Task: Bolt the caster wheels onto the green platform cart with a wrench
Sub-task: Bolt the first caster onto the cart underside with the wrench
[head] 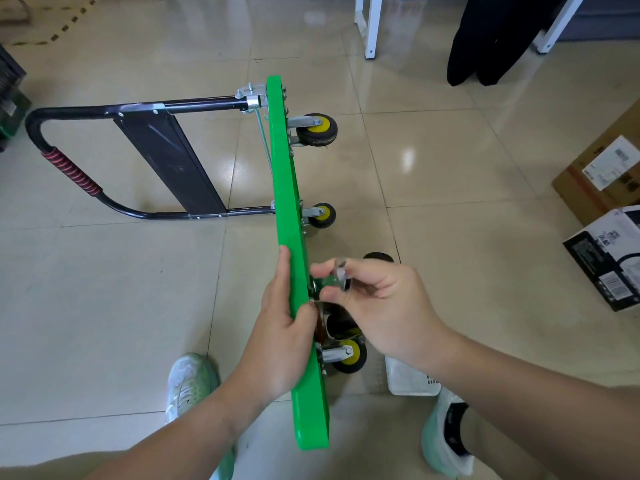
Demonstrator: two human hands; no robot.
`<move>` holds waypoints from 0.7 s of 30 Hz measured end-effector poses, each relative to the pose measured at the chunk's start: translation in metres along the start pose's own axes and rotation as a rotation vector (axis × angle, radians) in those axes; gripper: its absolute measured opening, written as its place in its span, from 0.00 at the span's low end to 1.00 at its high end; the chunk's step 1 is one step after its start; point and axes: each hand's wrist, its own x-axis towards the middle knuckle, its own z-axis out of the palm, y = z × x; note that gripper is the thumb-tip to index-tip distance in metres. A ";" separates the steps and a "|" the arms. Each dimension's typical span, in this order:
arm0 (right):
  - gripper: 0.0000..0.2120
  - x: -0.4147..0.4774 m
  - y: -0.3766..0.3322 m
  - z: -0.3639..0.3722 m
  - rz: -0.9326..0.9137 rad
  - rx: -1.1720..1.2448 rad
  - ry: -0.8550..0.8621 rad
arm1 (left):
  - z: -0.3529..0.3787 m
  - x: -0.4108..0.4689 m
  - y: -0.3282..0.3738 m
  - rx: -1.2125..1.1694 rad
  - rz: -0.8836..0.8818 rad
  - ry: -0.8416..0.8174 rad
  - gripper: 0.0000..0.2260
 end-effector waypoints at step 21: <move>0.04 0.104 0.003 0.000 0.387 -0.029 -0.044 | 0.000 0.001 0.003 0.006 -0.011 -0.046 0.37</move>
